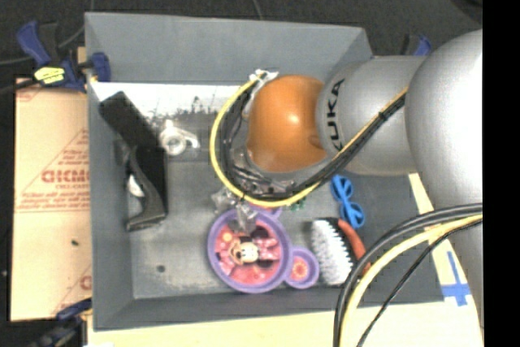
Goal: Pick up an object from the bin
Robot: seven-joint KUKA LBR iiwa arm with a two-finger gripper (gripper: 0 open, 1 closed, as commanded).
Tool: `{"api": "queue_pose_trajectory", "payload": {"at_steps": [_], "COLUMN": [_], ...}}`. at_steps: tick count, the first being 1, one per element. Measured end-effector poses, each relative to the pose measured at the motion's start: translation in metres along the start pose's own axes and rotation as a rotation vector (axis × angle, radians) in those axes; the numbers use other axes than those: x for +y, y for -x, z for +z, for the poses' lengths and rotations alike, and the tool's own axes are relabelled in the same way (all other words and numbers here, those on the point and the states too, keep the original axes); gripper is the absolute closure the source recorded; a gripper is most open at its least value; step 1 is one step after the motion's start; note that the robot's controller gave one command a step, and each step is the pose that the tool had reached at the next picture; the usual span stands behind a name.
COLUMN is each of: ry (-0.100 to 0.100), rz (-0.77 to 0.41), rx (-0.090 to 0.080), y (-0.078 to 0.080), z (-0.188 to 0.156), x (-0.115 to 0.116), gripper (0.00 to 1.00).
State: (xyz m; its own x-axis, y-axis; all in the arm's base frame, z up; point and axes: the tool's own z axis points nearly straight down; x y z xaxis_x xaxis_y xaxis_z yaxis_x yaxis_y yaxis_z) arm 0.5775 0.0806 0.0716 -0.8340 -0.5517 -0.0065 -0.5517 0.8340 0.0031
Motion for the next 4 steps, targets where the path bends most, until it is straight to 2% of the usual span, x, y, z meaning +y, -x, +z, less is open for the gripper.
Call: {"api": "queue_pose_trajectory", "payload": {"at_steps": [2,4], "ry": [0.0,0.004], "rz": [0.001,0.001], "rx": [-0.001,0.006], "y": [0.0,-0.002], "z": [-0.001,-0.029], "x": [0.0,0.001], "gripper": [1.0,1.0]}}
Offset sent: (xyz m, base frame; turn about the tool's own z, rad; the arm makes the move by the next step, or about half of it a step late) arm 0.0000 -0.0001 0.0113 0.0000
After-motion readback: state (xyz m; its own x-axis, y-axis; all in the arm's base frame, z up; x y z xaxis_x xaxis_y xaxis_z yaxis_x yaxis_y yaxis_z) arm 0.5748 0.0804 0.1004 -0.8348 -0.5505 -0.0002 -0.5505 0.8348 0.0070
